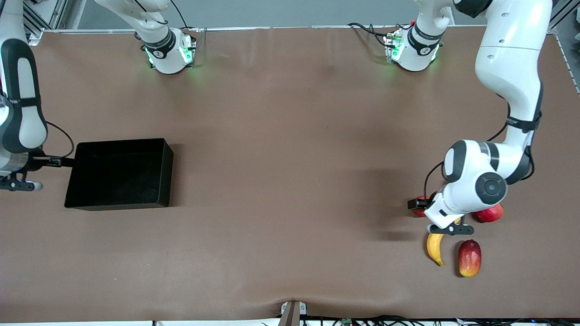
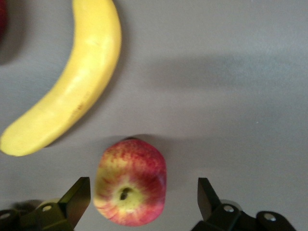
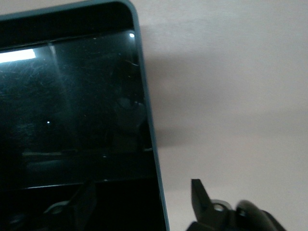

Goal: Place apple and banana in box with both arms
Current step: 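Grasp the apple with the left gripper while the right gripper pushes the tray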

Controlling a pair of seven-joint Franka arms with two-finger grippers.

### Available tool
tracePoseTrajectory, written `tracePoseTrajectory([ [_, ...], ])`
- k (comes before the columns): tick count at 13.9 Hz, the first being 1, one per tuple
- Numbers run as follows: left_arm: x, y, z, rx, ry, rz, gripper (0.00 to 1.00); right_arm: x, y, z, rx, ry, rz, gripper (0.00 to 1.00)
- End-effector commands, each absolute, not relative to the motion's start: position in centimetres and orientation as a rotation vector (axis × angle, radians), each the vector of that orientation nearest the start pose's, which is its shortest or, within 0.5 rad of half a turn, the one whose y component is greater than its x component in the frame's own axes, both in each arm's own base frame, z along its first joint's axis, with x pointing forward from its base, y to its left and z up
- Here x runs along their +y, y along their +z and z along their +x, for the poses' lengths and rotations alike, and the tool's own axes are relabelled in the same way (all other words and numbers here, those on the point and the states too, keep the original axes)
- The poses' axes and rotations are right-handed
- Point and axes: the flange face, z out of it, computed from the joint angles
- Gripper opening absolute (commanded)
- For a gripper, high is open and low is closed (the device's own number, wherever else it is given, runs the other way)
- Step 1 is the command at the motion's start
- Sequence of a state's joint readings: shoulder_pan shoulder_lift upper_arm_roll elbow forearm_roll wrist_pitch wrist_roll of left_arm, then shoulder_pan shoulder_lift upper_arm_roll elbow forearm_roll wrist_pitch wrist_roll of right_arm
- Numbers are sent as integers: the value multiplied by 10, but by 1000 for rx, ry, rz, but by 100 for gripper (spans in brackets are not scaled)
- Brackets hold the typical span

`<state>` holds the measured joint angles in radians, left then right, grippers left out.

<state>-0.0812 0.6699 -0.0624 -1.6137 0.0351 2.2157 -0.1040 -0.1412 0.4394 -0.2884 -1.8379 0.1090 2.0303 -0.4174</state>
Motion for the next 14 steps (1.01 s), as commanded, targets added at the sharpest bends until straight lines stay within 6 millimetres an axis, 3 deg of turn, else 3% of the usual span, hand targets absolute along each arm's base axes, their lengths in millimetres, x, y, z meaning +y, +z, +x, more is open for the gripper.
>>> tracePoseTrajectory([
  [1, -99, 221, 676, 167, 106, -3111, 91, -260, 254, 559, -9, 266, -2962, 48],
  [4, -87, 220, 675, 238, 103, -3046, 90, -261, 244, 557, -34, 227, -2988, 5],
  [5, -89, 219, 674, 248, 108, -3047, 88, -259, 243, 557, -41, 231, -2986, 0],
  [7, -90, 217, 674, 251, 113, -3047, 85, -255, 247, 559, -47, 242, -2979, 0],
  [9, -90, 217, 674, 251, 113, -3047, 84, -251, 265, 566, -49, 286, -2947, 0],
  [11, -92, 214, 671, 258, 122, -3046, 67, -226, 295, 580, -6, 391, -2892, 0],
  [13, -95, 218, 672, 263, 115, -3045, 31, -181, 335, 603, 175, 522, -2871, 0],
  [14, -95, 223, 673, 262, 110, -3045, 12, -154, 344, 609, 216, 576, -2867, 0],
])
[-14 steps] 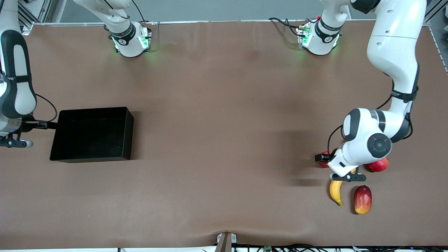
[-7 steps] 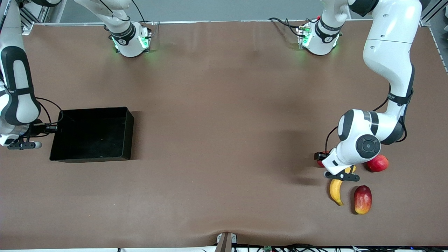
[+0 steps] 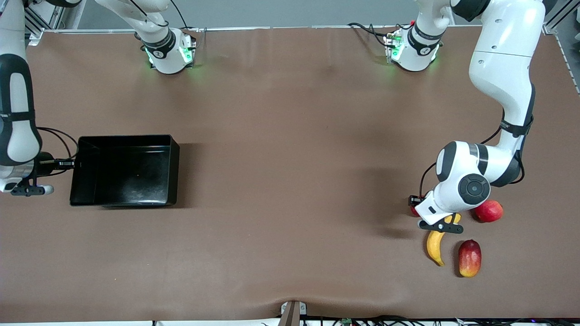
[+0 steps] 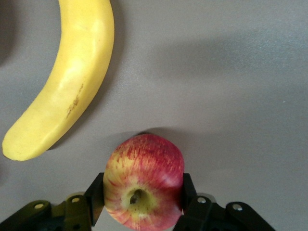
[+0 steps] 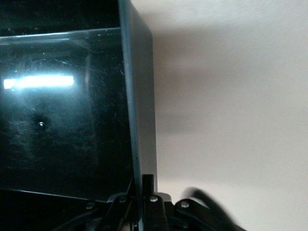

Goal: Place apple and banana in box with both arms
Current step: 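Grasp the apple with the left gripper while the right gripper pushes the tray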

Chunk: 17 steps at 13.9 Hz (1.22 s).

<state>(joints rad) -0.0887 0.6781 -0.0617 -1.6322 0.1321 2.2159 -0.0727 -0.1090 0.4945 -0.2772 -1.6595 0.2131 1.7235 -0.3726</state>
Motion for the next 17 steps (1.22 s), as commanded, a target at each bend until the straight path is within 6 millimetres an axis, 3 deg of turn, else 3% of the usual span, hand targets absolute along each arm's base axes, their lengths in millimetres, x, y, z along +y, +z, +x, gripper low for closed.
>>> tracePoseTrajectory([
  [1, -95, 230, 674, 265, 96, -3045, 0, -133, 344, 613, 229, 595, -2860, 0],
  [4, -95, 256, 673, 259, 97, -3040, 0, -39, 345, 632, 203, 570, -2835, 0],
  [7, -94, 305, 668, 255, 107, -3028, 0, 60, 345, 643, 130, 492, -2878, 0],
  [9, -107, 339, 661, 261, 90, -3036, 0, 118, 346, 640, 15, 458, -2897, 0],
  [12, -139, 369, 648, 288, 93, -3061, 0, 211, 338, 630, -86, 376, -2883, 0],
  [14, -174, 380, 637, 238, 83, -3083, 0, 263, 318, 623, 46, 350, -2874, 0],
  [17, -230, 384, 618, 135, 86, -3117, 0, 307, 285, 610, 121, 344, -2936, 0],
])
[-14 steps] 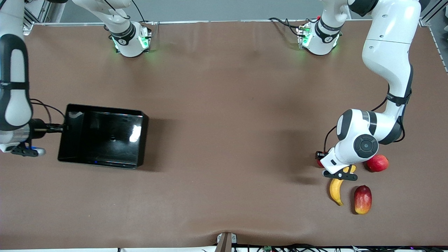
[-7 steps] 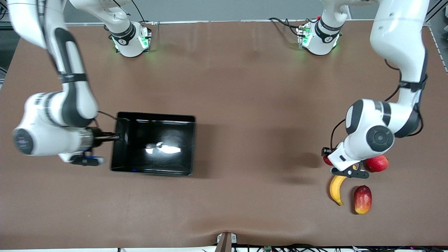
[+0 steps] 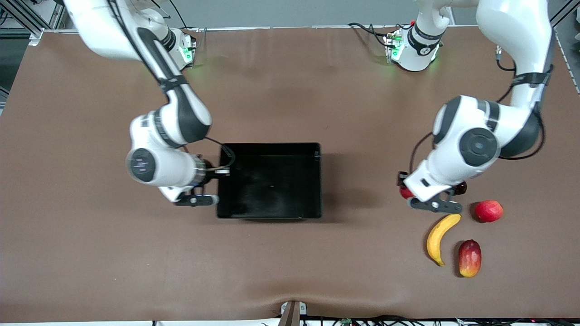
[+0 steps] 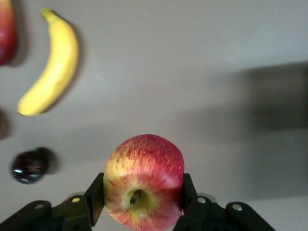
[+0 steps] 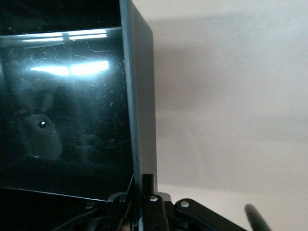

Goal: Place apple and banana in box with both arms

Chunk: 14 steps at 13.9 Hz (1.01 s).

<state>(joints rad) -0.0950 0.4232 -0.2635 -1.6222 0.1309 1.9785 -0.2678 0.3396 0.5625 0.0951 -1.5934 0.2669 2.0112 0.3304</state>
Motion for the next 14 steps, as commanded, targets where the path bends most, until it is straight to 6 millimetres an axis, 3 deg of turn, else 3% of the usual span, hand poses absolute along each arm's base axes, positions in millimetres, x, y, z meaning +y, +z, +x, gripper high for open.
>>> tracePoseTrajectory([
  [1, -255, 382, 609, 98, 88, -3128, 0, 321, 274, 605, 136, 332, -2948, 0],
  [3, -302, 371, 591, 56, 95, -3123, 0, 340, 257, 599, 125, 294, -2962, 0],
  [4, -322, 369, 582, 51, 91, -3125, 0, 341, 251, 599, 188, 302, -2966, 18],
  [5, -338, 360, 577, 38, 79, -3137, 0, 339, 254, 600, 214, 296, -2969, 99],
  [7, -367, 343, 570, 42, 41, -3168, 0, 328, 284, 617, 232, 258, -2964, 100],
  [8, -378, 334, 567, 61, 27, -3185, 0, 314, 309, 624, 247, 297, -2975, 100],
  [11, -409, 302, 558, 108, 13, -3219, 0, 239, 385, 652, 327, 417, -3026, 100],
  [14, -433, 263, 551, 101, -5, -3185, 0, 179, 445, 657, 410, 425, -3040, 100],
])
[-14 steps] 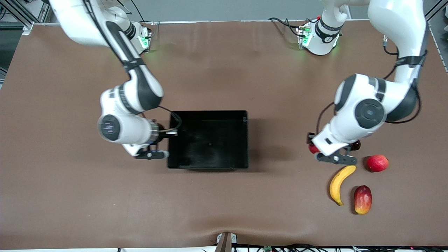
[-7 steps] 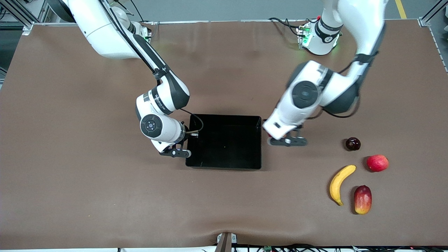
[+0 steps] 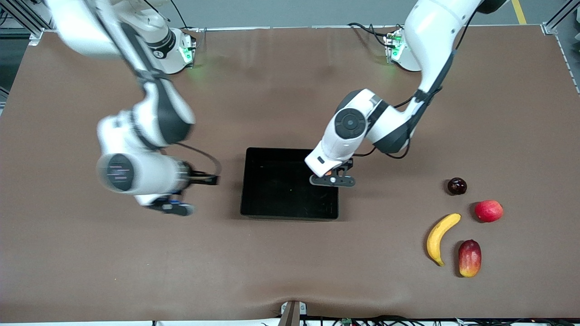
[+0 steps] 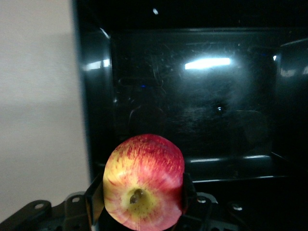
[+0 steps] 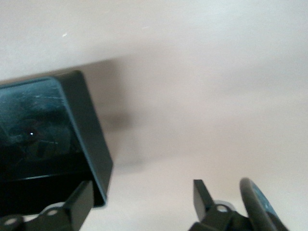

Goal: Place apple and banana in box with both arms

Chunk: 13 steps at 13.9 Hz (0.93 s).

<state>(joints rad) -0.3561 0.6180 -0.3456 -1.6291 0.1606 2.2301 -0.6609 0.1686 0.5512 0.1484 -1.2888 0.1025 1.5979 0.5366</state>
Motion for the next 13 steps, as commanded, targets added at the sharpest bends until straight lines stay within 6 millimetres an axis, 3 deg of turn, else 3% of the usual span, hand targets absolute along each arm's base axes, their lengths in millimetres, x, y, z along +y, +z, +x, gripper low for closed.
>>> tracePoseTrajectory([
  [1, -439, 252, 548, 93, -8, -3165, 0, 146, 467, 659, 444, 390, -3031, 100],
  [2, -446, 241, 542, 107, -3, -3151, 0, 131, 488, 652, 449, 384, -3046, 100],
  [5, -458, 223, 533, 144, 10, -3136, 0, 54, 546, 644, 630, 246, -3080, 100],
  [6, -458, 220, 532, 144, 17, -3134, 6, 24, 564, 637, 661, 223, -3057, 100],
  [7, -458, 219, 532, 144, 19, -3133, 20, 10, 584, 626, 625, 206, -3065, 100],
  [8, -457, 219, 533, 141, 19, -3134, 71, -1, 592, 613, 607, 268, -3073, 100],
  [9, -457, 225, 534, 143, 6, -3137, 100, -17, 605, 599, 628, 308, -3069, 100],
  [10, -457, 232, 537, 143, -13, -3141, 100, -27, 618, 589, 644, 294, -3067, 100],
  [13, -448, 299, 562, 87, -135, -3169, 100, -59, 656, 550, 553, 215, -3074, 100],
])
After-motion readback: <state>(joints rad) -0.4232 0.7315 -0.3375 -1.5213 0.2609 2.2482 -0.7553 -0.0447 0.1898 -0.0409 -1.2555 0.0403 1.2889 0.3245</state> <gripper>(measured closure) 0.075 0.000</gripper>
